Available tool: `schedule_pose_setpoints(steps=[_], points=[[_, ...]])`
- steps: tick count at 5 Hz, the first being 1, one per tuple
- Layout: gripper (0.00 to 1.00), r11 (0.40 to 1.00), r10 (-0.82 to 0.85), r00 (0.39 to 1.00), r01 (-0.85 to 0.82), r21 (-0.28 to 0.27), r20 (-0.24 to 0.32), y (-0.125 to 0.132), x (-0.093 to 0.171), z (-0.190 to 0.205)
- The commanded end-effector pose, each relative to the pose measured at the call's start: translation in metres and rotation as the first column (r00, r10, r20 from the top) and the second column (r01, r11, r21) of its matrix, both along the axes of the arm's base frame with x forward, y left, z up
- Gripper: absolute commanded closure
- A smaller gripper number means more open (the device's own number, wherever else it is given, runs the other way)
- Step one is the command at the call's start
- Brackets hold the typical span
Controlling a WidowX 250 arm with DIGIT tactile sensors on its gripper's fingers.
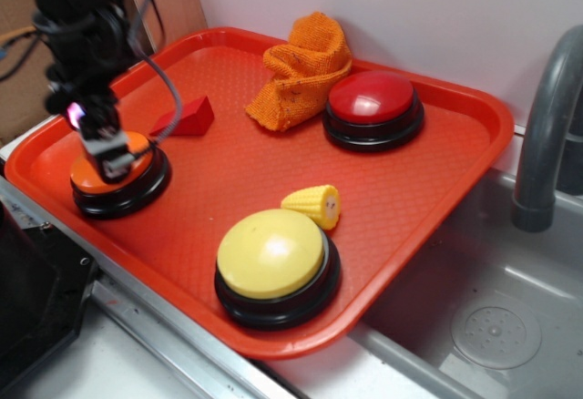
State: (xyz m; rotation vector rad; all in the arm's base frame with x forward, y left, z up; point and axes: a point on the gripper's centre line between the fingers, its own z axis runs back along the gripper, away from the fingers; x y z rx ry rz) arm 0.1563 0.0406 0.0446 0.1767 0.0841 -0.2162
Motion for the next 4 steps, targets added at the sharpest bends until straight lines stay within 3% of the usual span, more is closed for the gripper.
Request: schedule_pose_setpoints(steps=[1, 2, 3, 4], points=[[0.00, 1.000, -0.003, 0.998, 0.005, -0.030, 0.065, 0.013, 0.028, -0.020], [0.00, 0.999, -0.018, 0.994, 0.023, -0.044, 0.104, 0.012, 0.021, 0.007], [0.00, 0.994, 0.041, 0.984, -0.023, -0.105, 0.173, 0.015, 0.006, 0.056], [0.00, 0.984, 0.133, 0.977, -0.110, -0.142, 0.166, 0.018, -0.010, 0.085]])
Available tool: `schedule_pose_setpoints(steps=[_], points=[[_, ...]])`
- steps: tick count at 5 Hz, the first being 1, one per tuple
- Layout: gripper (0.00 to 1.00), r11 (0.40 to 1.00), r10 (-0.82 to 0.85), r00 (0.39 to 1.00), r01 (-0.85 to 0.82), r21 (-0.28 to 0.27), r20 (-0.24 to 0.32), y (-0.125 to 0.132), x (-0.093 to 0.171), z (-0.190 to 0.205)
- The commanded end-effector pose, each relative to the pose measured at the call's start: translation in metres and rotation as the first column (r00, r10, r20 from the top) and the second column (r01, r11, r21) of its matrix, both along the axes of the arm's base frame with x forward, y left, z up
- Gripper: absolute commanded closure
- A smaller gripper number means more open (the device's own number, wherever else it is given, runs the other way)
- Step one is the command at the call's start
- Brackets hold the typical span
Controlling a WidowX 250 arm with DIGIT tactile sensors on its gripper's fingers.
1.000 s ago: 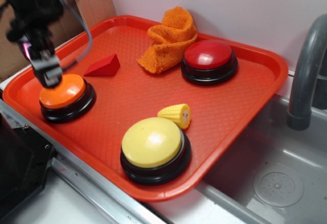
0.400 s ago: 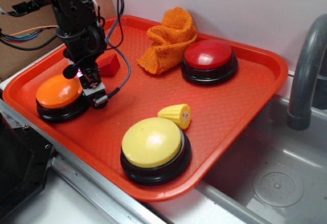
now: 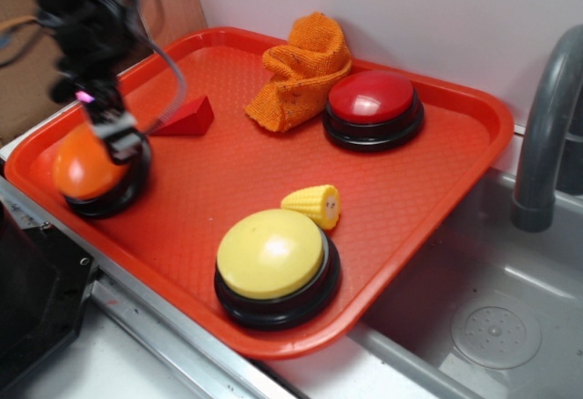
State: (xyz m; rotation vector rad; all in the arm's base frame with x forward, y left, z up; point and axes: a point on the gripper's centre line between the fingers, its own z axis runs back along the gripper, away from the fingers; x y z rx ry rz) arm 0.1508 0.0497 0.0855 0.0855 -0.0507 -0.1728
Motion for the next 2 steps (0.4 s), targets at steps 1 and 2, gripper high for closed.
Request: schedule_pose_setpoints(steps=[1, 2], points=[[0.00, 0.992, 0.116, 0.993, -0.115, -0.046, 0.021, 0.0106, -0.0116, 0.0470], [0.00, 0.990, 0.135, 0.990, -0.134, -0.047, 0.032, 0.0103, -0.0168, 0.0567]])
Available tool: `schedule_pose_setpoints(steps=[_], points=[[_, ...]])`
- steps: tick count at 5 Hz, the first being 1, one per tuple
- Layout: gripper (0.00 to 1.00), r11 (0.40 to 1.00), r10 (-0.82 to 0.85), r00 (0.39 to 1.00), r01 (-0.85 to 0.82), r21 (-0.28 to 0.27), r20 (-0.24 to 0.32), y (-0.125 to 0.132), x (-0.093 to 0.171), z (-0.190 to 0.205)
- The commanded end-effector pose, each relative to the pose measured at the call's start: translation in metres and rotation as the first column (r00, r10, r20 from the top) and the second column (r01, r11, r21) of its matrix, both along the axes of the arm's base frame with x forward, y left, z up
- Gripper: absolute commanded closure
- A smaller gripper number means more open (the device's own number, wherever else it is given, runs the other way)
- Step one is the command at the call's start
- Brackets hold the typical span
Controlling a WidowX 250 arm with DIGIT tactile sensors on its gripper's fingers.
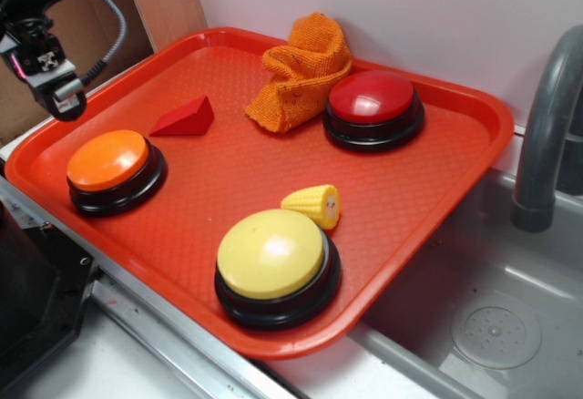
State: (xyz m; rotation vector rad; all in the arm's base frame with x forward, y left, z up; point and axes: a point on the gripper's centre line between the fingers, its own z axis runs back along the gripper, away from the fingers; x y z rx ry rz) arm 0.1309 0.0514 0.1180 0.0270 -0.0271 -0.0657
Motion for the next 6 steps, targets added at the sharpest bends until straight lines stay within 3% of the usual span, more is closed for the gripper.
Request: schedule_pose_setpoints(steps=[1, 3, 4, 6], points=[[0.00, 0.999, 0.024, 0.999, -0.026, 0.047, 0.042, 0.013, 0.009, 0.026], [0.00, 0.998, 0.023, 1.000, -0.023, 0.054, 0.012, 0.029, 0.019, 0.012], [0.00, 0.996, 0.012, 0.999, -0.015, 0.083, 0.036, 0.026, 0.018, 0.023], [0.00, 0.992, 0.113, 0.992, -0.115, 0.041, 0.060, 0.018, 0.000, 0.076]])
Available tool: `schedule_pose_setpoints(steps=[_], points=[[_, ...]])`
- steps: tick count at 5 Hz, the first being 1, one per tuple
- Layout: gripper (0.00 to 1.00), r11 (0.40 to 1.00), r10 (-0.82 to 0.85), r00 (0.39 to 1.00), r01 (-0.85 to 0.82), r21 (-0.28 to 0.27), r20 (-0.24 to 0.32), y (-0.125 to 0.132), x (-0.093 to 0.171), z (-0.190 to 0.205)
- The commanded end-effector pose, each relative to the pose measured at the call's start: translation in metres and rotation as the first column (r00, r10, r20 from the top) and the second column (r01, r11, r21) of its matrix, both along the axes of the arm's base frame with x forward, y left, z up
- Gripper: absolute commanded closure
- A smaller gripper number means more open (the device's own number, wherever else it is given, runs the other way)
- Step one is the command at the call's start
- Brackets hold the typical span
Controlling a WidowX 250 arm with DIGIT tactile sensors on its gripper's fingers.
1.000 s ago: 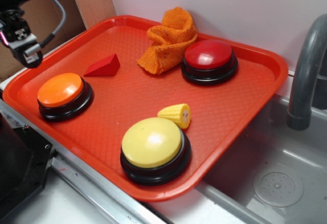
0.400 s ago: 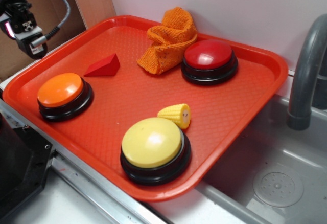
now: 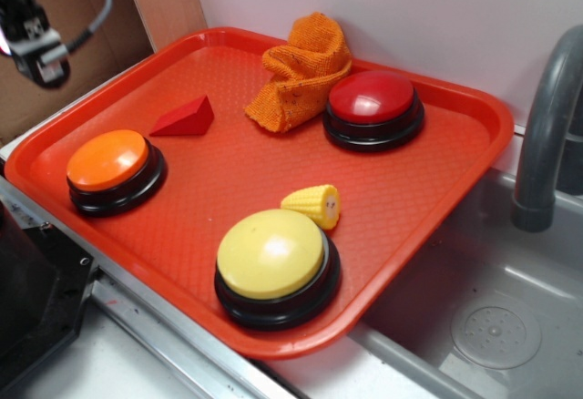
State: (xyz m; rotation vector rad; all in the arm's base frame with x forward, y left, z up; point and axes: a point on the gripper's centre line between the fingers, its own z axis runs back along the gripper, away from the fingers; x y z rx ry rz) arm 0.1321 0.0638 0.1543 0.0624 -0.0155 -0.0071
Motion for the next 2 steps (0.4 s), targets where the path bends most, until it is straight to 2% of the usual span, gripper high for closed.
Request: schedule_pose_setpoints(steps=[1, 2], points=[[0.00, 0.998, 0.056, 0.993, -0.060, 0.035, 0.101, 0.0051, -0.0003, 0.0568], [0.00, 0.998, 0.051, 0.994, -0.053, 0.022, 0.100, 0.0054, -0.0002, 0.0588]])
